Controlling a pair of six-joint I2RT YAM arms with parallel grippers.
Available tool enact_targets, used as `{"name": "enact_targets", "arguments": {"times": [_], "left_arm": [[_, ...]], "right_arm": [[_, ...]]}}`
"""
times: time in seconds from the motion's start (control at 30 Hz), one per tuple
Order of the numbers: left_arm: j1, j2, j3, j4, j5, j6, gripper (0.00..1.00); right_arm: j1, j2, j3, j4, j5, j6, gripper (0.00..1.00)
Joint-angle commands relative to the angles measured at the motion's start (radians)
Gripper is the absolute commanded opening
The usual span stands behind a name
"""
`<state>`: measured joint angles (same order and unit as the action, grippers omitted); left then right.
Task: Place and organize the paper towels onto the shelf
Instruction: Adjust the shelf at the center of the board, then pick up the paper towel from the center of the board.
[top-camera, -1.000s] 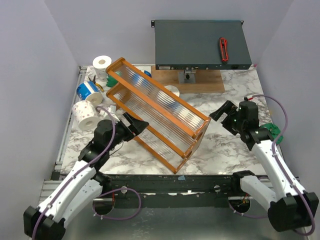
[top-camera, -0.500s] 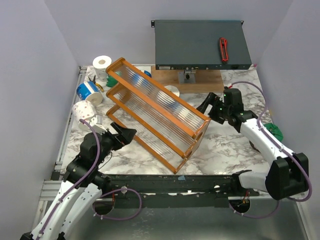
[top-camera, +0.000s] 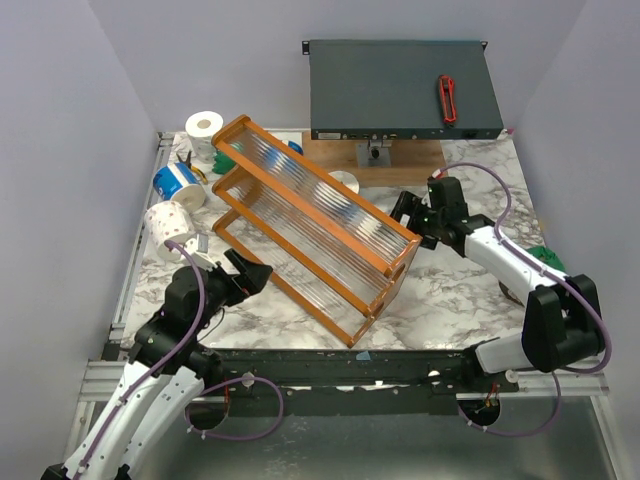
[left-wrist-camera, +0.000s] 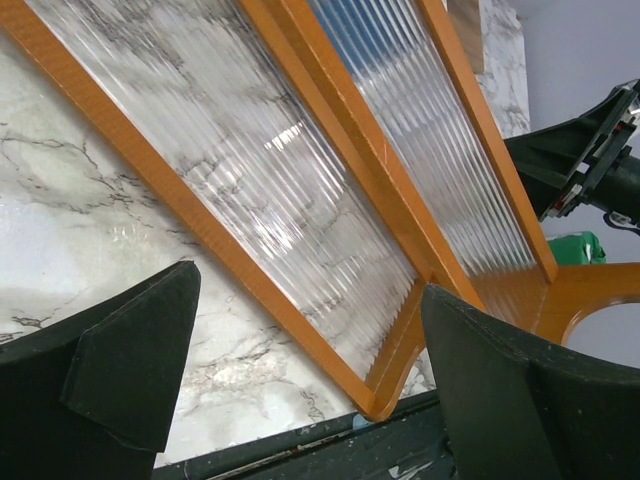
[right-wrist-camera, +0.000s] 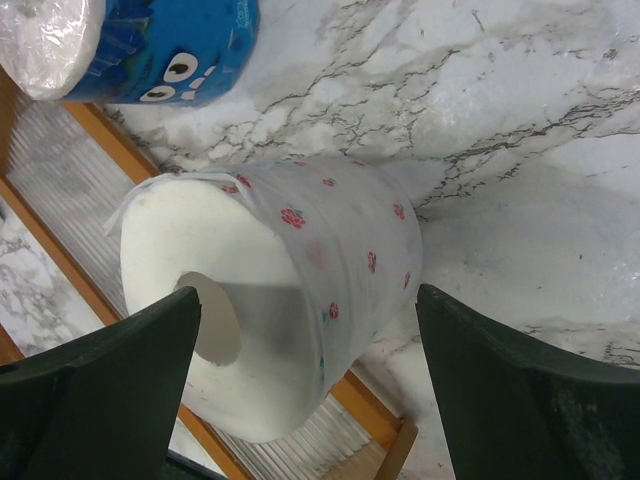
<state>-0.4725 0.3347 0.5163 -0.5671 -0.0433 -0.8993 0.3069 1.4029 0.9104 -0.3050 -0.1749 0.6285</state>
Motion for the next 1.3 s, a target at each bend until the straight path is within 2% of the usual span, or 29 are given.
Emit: {"name": "enact_targets", "arguments": {"times": [0.0,0.37,0.73,1.0,1.27], "left_arm": [[0.003,0.006,-0.015,0.003,-0.012,0.021,0.95],[0.003,-0.003,-0.022,0.003,-0.006,0.013,0.95],[0.004,0.046,0.003,0.007,-0.035,0.063,0.95],[0.004,0.09,0.003,0.116,0.005,0.129,0.95],[0.004,0.052,-0.045,0.227,0.036,0.15,0.95]], "right_arm": [[0.016,0.021,0.027,0.03,-0.017,-0.027,0.91],[0.04,0.045,0.028,0.005,0.017,-0.04,0.89],[0.04,-0.029,-0.051,0.007,0.088,-0.017,0.98],[0.04,-0.074,-0.107,0.039,0.118,0.014,1.0],[0.04,-0.064,-0.095,0.054,0.139,0.006,1.0]]}}
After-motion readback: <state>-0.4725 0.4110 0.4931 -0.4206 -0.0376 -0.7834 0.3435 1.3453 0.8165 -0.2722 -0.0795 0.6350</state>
